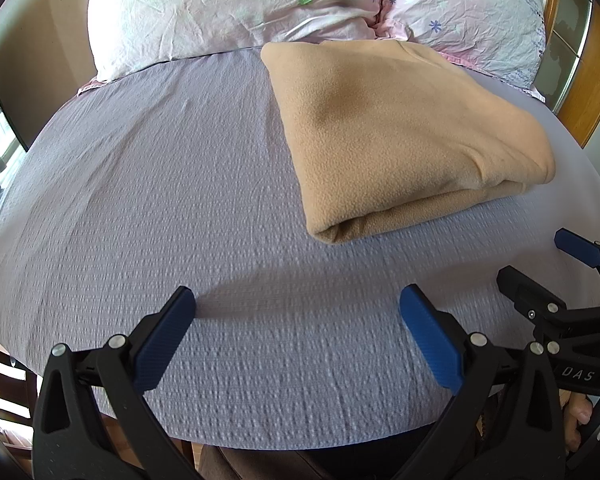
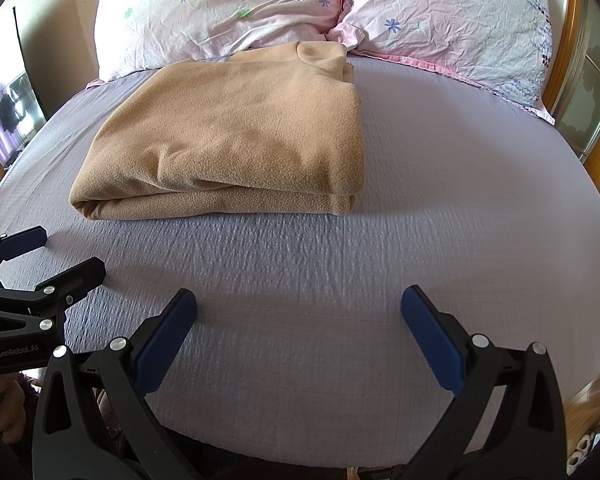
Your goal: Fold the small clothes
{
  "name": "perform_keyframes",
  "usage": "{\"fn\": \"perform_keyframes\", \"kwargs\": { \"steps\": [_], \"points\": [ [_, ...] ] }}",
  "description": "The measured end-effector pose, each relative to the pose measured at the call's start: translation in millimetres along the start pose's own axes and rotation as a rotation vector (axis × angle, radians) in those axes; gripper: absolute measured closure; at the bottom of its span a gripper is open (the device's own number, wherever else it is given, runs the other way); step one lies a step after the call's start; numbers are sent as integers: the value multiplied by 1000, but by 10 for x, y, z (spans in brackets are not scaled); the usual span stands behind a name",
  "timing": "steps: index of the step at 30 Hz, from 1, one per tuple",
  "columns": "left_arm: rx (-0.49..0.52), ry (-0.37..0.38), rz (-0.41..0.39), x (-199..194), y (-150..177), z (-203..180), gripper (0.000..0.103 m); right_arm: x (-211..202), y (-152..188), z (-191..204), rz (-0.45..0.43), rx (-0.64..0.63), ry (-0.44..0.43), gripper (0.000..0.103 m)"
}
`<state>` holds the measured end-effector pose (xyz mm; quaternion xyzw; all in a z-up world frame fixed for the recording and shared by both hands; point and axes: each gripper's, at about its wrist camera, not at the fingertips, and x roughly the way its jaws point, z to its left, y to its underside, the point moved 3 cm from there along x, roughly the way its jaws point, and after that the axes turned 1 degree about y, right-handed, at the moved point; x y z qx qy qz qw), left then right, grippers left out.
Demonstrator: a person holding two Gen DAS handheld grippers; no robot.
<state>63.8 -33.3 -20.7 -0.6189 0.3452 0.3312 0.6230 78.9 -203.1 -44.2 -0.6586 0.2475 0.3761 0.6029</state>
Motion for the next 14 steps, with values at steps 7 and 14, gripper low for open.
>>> {"fn": "perform_keyframes", "kwargs": {
  "steps": [7,14],
  "points": [
    [0,0,1,-3,-1,-2,2,-1,2,5,0,1,1,1],
    [3,0,0,-11,3,-3,2,0,1,0,0,0,0,1]
  ]
}}
